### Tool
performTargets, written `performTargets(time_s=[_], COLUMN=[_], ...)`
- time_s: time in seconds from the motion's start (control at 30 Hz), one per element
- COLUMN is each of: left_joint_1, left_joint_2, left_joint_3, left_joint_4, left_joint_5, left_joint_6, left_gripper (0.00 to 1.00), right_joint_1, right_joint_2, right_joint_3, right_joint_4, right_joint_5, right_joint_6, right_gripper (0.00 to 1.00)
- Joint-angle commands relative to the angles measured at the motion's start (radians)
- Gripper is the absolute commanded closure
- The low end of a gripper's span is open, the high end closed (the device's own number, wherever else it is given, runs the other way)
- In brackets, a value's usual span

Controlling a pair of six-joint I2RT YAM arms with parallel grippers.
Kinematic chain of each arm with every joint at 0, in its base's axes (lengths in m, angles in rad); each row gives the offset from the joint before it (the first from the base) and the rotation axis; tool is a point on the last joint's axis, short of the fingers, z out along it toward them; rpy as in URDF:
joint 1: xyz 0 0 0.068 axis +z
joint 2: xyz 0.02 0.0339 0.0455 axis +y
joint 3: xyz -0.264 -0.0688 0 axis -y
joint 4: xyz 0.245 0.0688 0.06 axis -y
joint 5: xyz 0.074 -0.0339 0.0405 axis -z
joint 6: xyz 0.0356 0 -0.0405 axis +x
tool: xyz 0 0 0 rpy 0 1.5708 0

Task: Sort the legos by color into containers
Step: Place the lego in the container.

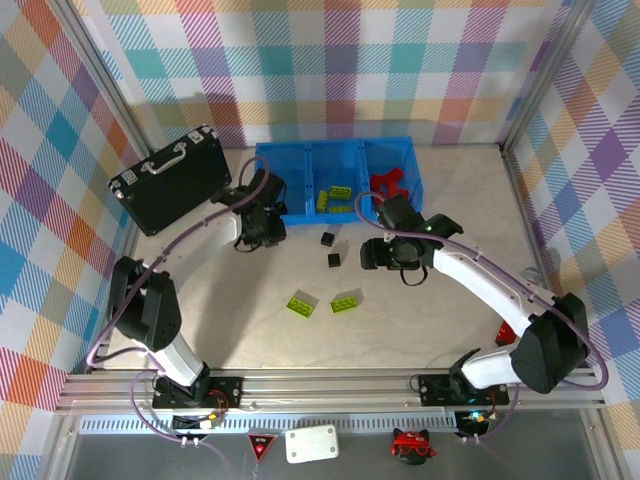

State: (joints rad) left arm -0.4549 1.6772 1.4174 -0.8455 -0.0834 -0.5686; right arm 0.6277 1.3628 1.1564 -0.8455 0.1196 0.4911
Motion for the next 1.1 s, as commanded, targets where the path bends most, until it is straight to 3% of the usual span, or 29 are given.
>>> performTargets(time_s=[0.0,0.53,0.8,1.07], left_joint_1=[0.029,0.111,0.115,0.117], left_joint_2=[0.076,0.503,0.65,0.699], left_joint_3=[0.112,0.537,0.614,0.629], left_joint_4=[-0.024,0.015,0.053,0.051], left_joint_5=[0.041,0.129,0.213,0.197], left_joint_6=[0.075,0.089,0.097,0.102], left_gripper=[0.68,0.68,0.67,0.6], right_joint_1=[-0.005,-0.005,-0.005,-0.005], right_joint_2=[-0.043,-0.172,-0.194,-0.194], right_joint_3=[-0.018,-0.1,-0.123,-0.119], right_joint_4=[-0.049,-0.086,-0.087,-0.086], right_joint_5=[0.029,0.058,0.061,0.056], right_joint_6=[0.02,0.086,0.101,0.103], right_gripper=[0.29,0.29,0.29,0.29])
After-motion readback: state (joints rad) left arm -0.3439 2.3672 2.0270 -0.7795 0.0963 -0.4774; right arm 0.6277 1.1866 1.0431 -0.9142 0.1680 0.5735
